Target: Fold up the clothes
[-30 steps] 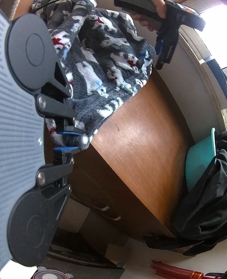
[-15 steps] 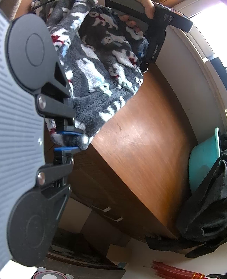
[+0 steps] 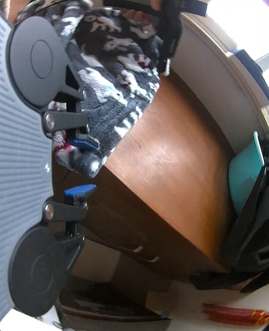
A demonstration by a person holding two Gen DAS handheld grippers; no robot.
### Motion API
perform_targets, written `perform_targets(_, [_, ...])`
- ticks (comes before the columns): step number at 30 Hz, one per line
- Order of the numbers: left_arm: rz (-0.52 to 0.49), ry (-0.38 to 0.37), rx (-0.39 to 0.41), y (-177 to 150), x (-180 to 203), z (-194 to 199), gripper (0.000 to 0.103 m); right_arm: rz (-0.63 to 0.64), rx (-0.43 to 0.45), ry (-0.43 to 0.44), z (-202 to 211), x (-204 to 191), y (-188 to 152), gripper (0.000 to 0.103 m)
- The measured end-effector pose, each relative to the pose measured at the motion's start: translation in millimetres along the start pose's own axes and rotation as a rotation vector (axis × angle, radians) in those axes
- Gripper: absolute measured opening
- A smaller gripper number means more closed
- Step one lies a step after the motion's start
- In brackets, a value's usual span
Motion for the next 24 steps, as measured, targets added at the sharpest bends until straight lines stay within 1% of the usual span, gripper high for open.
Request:
perform_targets(2, [-0.004, -0.001, 0.001, 1.6, -1.6, 5.1, 0.018, -0.056, -0.005, 0.037, -1.8, 4.5, -0.9, 0.047])
perform_targets(5, [-0.01, 0.002, -0.006, 0.4, -4.4, 5.8, 0.018, -0.155, -0.024, 0.131, -6.3, 6.8, -4.5, 0.049])
perform_targets(8, [-0.012, 0.008, -0.021, -1.0, -1.4, -4.5, 0.018, -0.212, -0.033, 0.196, -10.4, 5.4, -8.0, 0.049])
perform_targets(9, [-0.012, 0.01, -0.026, -2.3, -2.2, -6.3, 0.019, -0.216, -0.03, 0.2, -11.2, 5.1, -8.7, 0.048])
perform_targets(10, [-0.009, 0.01, -0.033, -4.1, -4.4, -8.2, 0.019, -0.217, -0.025, 0.2, -11.9, 5.0, -9.4, 0.036])
perform_targets(11, [-0.007, 0.008, -0.032, -4.3, -4.9, -8.1, 0.019, -0.208, -0.017, 0.188, -11.9, 5.0, -9.5, 0.029])
perform_targets(14, [-0.001, 0.002, -0.014, -2.1, -4.4, -2.7, 0.019, -0.159, 0.014, 0.155, -7.3, 1.4, -6.1, 0.018])
perform_targets(17, [-0.001, 0.009, 0.018, -1.5, -3.9, 8.2, 0.018, -0.072, 0.059, 0.111, -0.1, -11.0, -0.3, 0.017])
perform_targets(21, [0.008, -0.001, 0.078, 1.0, -6.5, 35.9, 0.017, -0.01, 0.107, 0.099, 10.3, -20.8, 10.8, 0.016])
perform_targets(24, [0.01, -0.004, 0.134, 6.2, -8.2, 63.0, 0.017, 0.02, 0.144, 0.111, 18.7, -28.6, 22.8, 0.016])
Point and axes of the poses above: each gripper's, at about its wrist camera, not at the fingertips, and z roughly against the way its jaws point, x to its right, y to its top, the point moved 9 cm from there along -z, roughly the way its jaws point, and after that the axes turned 6 degrees about -x, right-handed, at the moved point
